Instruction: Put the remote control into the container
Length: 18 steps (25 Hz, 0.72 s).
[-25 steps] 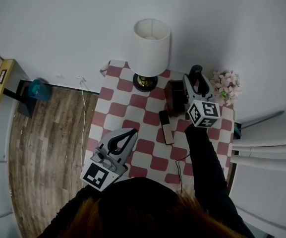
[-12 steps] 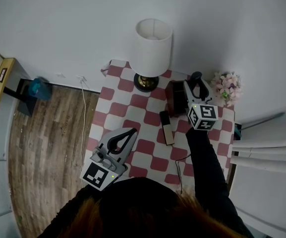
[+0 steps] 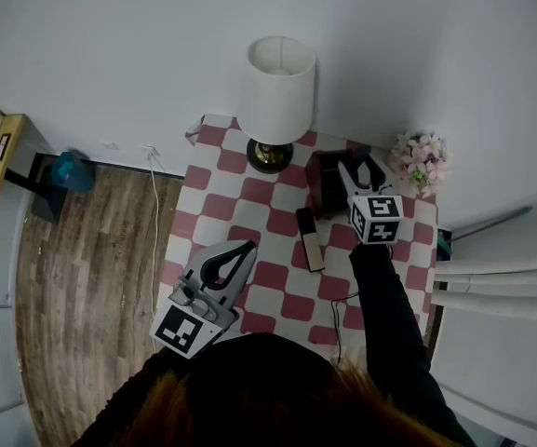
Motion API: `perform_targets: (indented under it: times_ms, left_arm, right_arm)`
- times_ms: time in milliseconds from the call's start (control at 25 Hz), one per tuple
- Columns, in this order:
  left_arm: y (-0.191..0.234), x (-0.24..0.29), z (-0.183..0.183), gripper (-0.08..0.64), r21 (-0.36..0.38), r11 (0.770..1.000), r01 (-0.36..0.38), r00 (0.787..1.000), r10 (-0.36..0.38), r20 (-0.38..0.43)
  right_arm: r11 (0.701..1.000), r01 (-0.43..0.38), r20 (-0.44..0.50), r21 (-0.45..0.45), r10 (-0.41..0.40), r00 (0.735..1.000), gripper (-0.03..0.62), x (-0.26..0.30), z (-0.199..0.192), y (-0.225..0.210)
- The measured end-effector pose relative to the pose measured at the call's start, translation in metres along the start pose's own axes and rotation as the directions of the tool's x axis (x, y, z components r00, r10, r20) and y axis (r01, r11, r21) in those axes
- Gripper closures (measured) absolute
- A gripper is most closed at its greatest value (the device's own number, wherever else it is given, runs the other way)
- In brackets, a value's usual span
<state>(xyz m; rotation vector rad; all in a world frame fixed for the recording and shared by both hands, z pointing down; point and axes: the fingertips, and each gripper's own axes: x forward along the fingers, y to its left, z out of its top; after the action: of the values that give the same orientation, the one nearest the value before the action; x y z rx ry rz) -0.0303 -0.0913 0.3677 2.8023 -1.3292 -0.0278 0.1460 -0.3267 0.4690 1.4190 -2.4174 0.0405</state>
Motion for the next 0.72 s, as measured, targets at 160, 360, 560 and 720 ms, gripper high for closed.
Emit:
perform_targets:
  times_ms: [160,360,560,720]
  left_arm:
    - [-0.001,-0.001,0.001,0.552,0.003,1.0,0.002,1.0,-0.002,0.004]
    - [-0.001,-0.002,0.002,0.552,0.002,1.0,0.001,1.0,-0.001,0.007]
    - [-0.002,-0.003,0.003,0.552,0.003,1.0,0.001,1.0,-0.001,0.009]
    - [-0.003,-0.004,0.004,0.552,0.003,1.0,0.002,1.0,-0.002,0.01]
  right_arm:
    - [0.999,0.003,-0.083,-0.035,-0.006,0.997,0.35,0.002,-0.012,0.003]
    - [0.998,0.0,-0.157,-0.064,-0.01,0.988,0.35,0.005,-0.021,0.006]
    - [0.996,-0.01,-0.222,-0.091,-0.011,0.975,0.348,0.004,-0.034,0.008]
    - [0.997,-0.003,-0.22,-0.076,-0.014,0.975,0.348,0.003,-0.037,0.004]
